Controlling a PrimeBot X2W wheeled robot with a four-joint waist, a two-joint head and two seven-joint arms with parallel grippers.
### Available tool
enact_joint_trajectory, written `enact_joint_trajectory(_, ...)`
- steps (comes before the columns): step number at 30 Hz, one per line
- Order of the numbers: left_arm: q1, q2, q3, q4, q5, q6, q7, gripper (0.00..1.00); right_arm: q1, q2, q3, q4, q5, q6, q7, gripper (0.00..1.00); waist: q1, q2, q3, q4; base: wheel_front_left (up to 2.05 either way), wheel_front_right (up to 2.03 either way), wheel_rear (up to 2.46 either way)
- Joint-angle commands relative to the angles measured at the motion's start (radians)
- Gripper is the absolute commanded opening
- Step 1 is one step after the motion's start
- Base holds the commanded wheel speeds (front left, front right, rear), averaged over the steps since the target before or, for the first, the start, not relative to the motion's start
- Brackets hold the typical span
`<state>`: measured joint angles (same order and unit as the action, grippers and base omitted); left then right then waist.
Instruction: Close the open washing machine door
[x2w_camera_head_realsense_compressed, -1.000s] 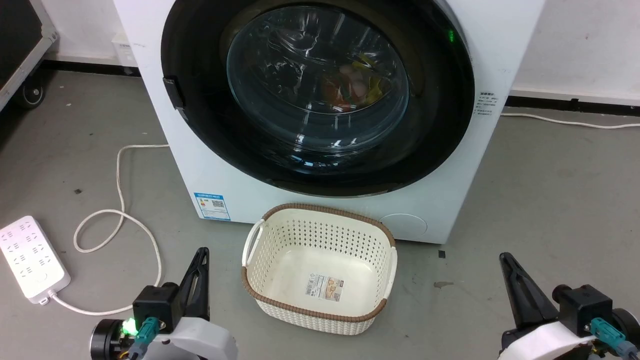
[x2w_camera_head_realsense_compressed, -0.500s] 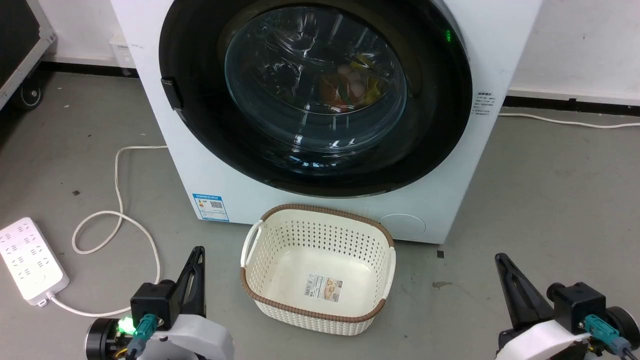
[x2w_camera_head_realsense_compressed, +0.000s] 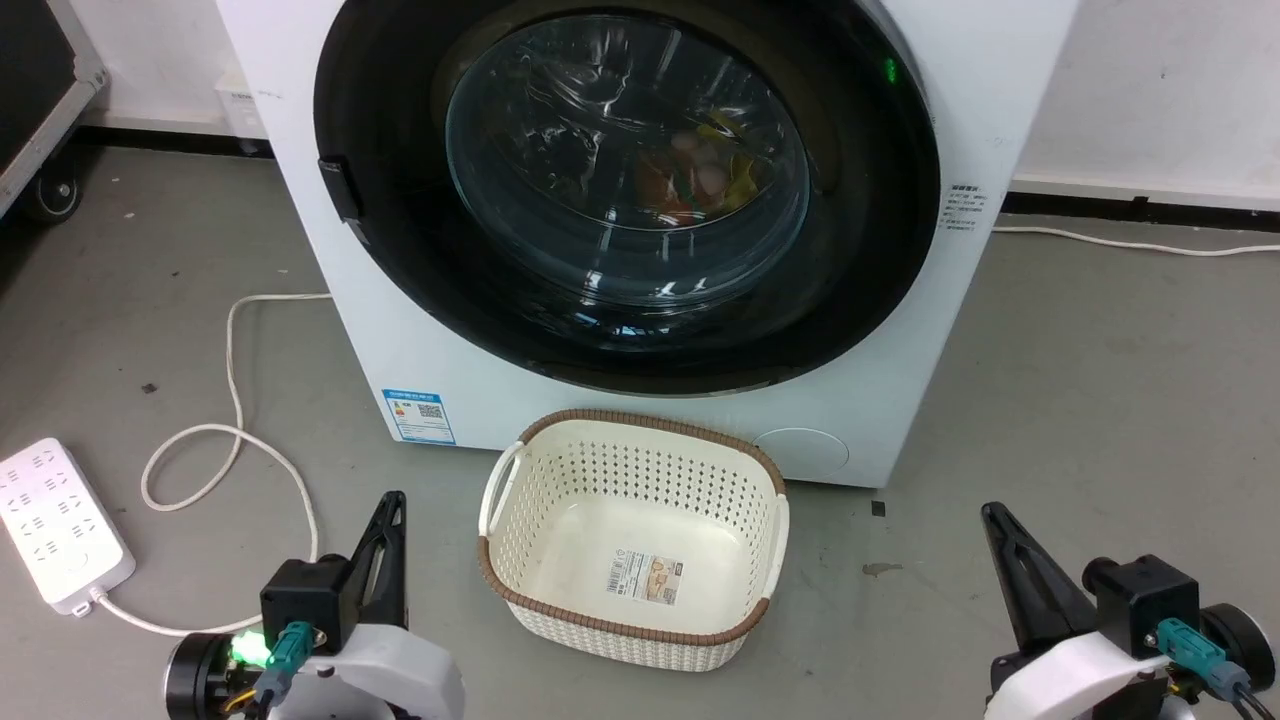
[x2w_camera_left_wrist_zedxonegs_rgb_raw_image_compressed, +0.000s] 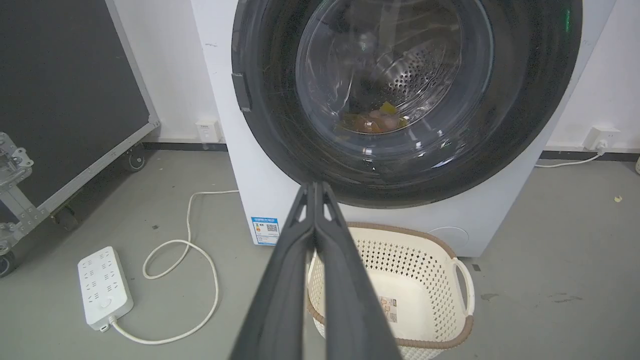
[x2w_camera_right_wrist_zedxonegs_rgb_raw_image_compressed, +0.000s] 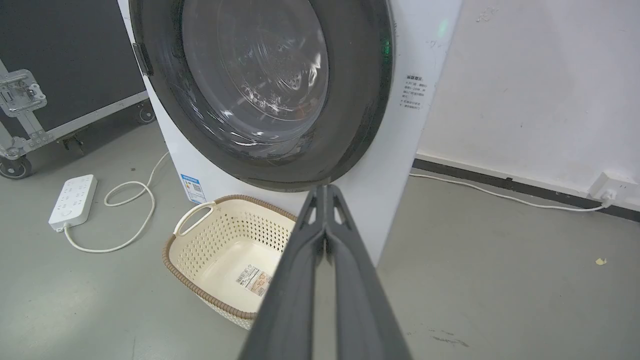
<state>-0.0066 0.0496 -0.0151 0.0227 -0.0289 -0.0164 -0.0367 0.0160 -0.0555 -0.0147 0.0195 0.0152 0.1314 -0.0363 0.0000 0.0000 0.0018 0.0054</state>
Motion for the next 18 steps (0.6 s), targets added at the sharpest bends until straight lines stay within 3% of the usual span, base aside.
enact_joint_trajectory(1,0.006,0.001,0.005,-0.007,0.009,0.007,0.006,0.00,-0.012,0.005,0.003,-0.010,-0.007,-0.001,0.005,0.00,0.0000,0.0000,0.000,-0.001,0.00,0.00,0.00)
enact_joint_trajectory(18,0.007,0.001,0.015,-0.023,0.029,0.016,0.037,0.00,-0.016,0.005,0.015,-0.019,-0.015,-0.001,0.036,0.00,0.0000,0.0000,-0.002,-0.005,0.00,0.00,0.00)
